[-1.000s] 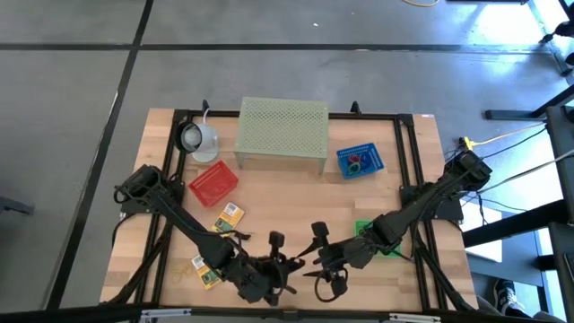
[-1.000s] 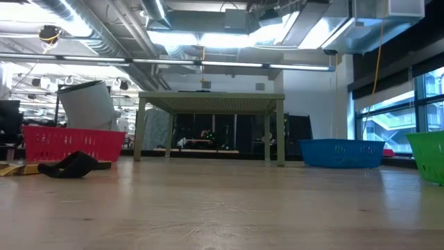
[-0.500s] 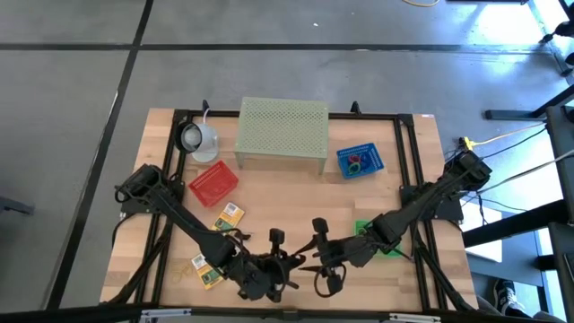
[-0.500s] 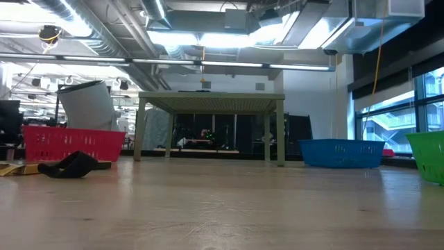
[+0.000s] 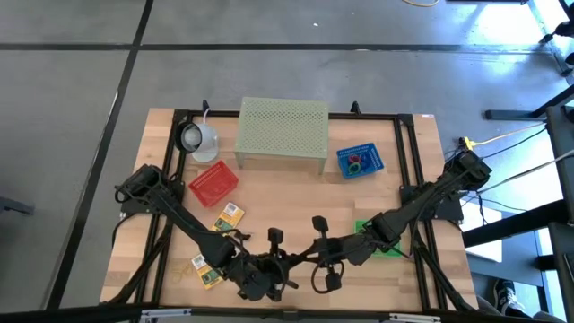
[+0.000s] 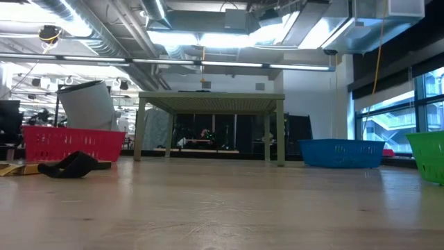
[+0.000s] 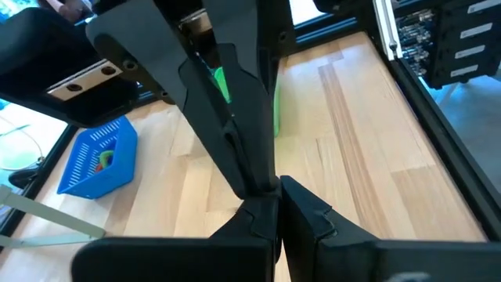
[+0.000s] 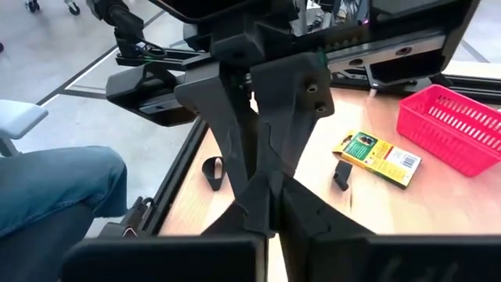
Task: Pick & Place Office Desk Supplies
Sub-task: Put the black rubber band into the green bin
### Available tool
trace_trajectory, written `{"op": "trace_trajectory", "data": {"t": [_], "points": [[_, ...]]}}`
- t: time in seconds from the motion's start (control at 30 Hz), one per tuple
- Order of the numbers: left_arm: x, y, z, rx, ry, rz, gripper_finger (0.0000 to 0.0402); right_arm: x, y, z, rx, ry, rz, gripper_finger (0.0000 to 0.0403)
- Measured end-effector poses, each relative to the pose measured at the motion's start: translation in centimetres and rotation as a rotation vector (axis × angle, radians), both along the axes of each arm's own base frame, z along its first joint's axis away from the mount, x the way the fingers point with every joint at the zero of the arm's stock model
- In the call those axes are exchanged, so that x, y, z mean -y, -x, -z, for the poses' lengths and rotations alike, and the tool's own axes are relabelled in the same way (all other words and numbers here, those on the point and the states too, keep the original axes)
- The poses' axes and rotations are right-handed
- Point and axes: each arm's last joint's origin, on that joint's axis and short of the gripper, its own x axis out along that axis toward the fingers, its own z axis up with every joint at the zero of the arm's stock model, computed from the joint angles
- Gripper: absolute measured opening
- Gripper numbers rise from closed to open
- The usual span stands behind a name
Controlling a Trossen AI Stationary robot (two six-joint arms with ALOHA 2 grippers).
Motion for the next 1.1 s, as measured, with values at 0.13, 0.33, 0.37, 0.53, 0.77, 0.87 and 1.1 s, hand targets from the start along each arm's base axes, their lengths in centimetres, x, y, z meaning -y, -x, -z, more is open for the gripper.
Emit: {"op": "trace_trajectory", "data": {"t": [0.13,0.33,0.37,0.53,0.77,0.87,1.1], "points": [[0.0,0.0,0.0,0.003,0.017,-0.006,0.0004,0.0,0.0,0.0,0.001,0.003,-0.001,0.0014],[0.0,0.0,0.0,0.014,0.059,-0.025,0.0033,0.0,0.0,0.0,0.001,0.003,0.001,0.0006],[0.0,0.0,0.0,0.015,0.062,-0.027,0.0042,0.0,0.0,0.0,0.0,0.004,0.001,0.0006],[0.0,0.0,0.1,0.016,0.075,-0.033,0.0091,0.2,0.0,0.1,-0.023,0.021,0.007,0.0006],[-0.1,0.2,0.6,-0.028,0.042,-0.037,0.0137,0.8,0.4,1.1,-0.139,0.043,0.049,0.0006],[-0.2,0.3,0.0,-0.002,0.044,-0.058,0.0138,1.2,1.0,2.6,-0.27,0.05,0.086,0.0006],[-0.4,0.3,0.3,-0.006,0.026,-0.092,0.0133,1.9,3.4,4.3,-0.599,-0.055,0.232,0.0006]]}}
